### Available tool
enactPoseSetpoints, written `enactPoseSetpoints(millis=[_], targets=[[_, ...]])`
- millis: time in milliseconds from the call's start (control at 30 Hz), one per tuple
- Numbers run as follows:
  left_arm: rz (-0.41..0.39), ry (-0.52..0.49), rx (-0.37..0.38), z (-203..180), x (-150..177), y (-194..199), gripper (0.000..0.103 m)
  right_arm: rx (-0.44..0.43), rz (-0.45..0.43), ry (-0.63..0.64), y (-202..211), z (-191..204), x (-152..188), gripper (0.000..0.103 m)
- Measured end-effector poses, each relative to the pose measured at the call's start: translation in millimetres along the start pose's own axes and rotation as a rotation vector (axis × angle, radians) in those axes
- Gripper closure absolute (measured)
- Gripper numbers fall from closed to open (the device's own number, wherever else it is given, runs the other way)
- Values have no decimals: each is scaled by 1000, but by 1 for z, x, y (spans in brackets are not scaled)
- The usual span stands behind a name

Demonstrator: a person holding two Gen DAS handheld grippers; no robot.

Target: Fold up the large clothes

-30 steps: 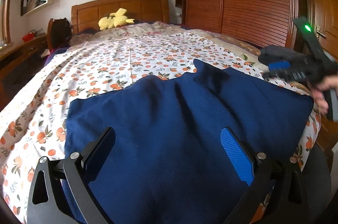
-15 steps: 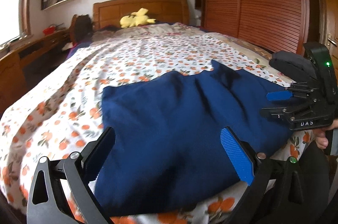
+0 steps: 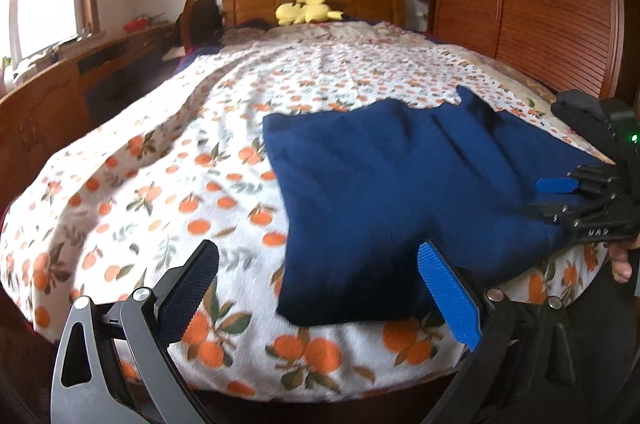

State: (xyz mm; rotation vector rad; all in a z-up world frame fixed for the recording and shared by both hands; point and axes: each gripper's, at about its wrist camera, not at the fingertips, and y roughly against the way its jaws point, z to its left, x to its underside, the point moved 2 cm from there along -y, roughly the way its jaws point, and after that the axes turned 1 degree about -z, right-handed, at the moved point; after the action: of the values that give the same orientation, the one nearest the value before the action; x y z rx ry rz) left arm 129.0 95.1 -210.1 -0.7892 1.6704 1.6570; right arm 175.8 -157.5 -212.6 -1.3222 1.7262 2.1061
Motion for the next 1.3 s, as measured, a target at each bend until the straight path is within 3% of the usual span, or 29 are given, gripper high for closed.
enactPoseSetpoints(millis=[133,300,633,733,800,867,1000,1300], targets=[[21,21,-3,8,10,1,4,33,-7,13,5,5,-1,48],[41,66,13,18,17,0,23,11,-36,14,18,13,-3,48],[68,123,70,18,22,-9,37,19,-27,-2,6,14,9,47],[72,135,97,16,21,-10,47,16,-31,-5,5,13,10,47],[82,142,136,13,20,-12,66,14,-34,-7,6,14,10,47],[88,144,143,10,19,-13,74,13,-33,-7,6,14,10,47],[58,121,137,0,8,-3,86,-13,-41,-31,11,10,9,47],[-79,58,155,-44,-55,29,90,26,-127,-89,52,-34,12,47]])
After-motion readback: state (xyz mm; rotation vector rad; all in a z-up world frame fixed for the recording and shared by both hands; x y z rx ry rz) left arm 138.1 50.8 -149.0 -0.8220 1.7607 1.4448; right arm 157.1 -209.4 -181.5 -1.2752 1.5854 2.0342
